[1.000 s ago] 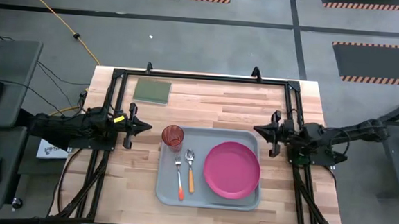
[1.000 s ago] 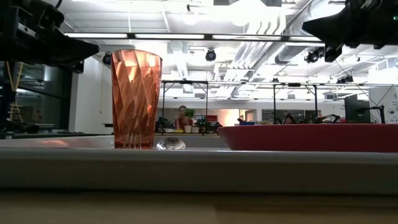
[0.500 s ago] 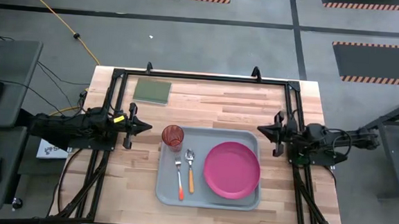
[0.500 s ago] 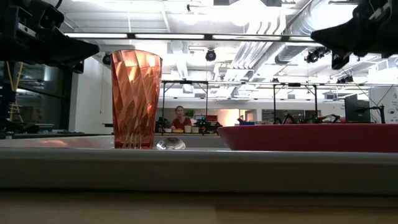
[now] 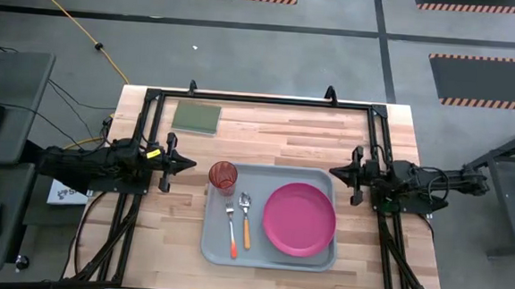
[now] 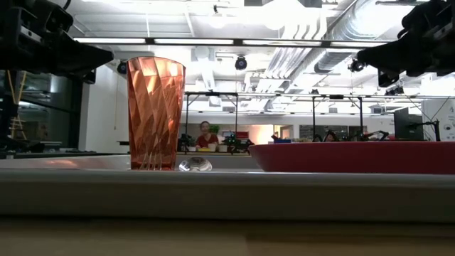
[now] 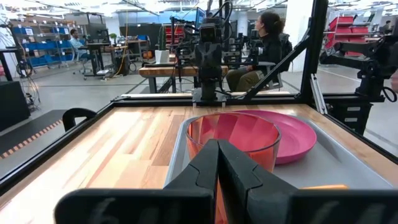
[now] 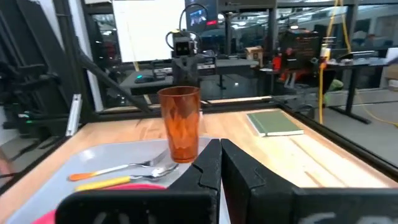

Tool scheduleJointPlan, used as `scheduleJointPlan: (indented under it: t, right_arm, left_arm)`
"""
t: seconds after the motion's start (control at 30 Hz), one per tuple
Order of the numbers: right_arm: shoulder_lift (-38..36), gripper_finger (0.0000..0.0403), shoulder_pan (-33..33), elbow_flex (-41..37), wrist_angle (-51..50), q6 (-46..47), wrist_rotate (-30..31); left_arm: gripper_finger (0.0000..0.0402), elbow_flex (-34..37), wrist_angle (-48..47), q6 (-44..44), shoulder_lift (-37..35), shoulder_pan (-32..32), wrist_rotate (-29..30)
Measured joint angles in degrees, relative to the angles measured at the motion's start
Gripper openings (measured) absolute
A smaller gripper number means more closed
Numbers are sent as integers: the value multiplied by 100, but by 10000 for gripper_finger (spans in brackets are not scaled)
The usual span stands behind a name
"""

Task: Pick and place plate/cup/fork/spoon on tray
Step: Return to Home Position

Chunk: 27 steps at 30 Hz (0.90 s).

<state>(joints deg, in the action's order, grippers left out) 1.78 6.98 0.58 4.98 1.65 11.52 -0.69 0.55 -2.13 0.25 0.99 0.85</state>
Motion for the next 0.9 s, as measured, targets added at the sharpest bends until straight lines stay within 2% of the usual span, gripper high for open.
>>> scheduleJointPlan:
  t: [0.37,0.5,0.9]
  right_arm:
    - [0,0,-799,-2,-320,200,-694]
    - [0,0,-810,-3,-366,72,-909]
    - [130,0,-798,-7,-368,-208,-919]
  left_arm:
    - [1,0,1,0,0,0,-1]
    - [1,0,1,0,0,0,-1]
    - [1,0,-2,0,0,0,-1]
